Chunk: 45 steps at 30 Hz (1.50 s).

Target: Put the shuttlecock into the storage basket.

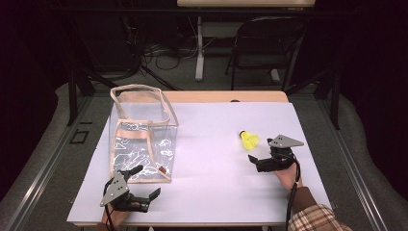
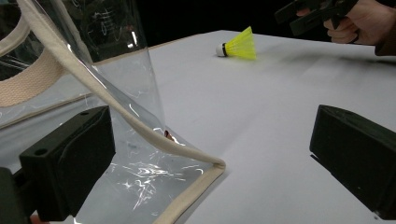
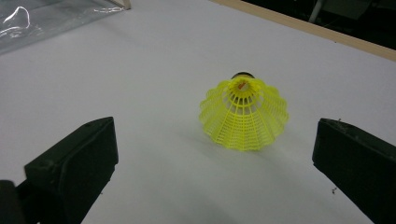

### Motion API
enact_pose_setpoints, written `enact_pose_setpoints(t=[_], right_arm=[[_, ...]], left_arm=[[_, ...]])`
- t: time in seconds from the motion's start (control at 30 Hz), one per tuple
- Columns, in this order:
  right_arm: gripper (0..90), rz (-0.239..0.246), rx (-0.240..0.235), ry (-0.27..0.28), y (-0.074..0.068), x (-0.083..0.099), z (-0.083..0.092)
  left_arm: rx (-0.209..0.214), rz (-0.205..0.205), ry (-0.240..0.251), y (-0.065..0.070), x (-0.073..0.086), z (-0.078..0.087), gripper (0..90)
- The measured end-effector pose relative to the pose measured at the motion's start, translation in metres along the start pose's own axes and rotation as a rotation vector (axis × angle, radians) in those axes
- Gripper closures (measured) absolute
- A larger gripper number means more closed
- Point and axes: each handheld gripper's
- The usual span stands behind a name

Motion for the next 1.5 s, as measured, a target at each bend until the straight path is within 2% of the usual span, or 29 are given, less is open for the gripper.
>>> enact_pose_setpoints(t=[0.33,0.7,1.07,1.2,1.5], right_arm=[[0.0,0.013,-0.020,-0.040,0.007,-0.005,-0.015],[0.0,-0.006,-0.031,-0.088,0.017,-0.009,-0.029],[3.3,0.004,-0.023,-0.096,0.025,-0.017,-0.037],[6.3,0.013,-0.010,-0.098,0.027,-0.020,-0.038],[22.6,0.033,0.021,-0.127,0.030,-0.023,-0.045]], left_arm=[[0.009,0.000,-0.002,0.000,0.000,0.000,0.0],[0.019,0.001,-0.004,0.000,0.000,-0.002,0.0],[0.019,0.000,-0.001,0.000,0.000,-0.001,0.0],[0.020,0.001,-0.003,0.000,0.000,-0.001,0.0],[0.020,0.000,-0.004,0.000,0.000,-0.001,0.0]])
Point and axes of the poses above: each handheld gripper's, and its own axes: z roughly backward along the jaws, x roughly out of its underside, y roughly to its right, and after that the axes turned 12 degrees about x, right-handed
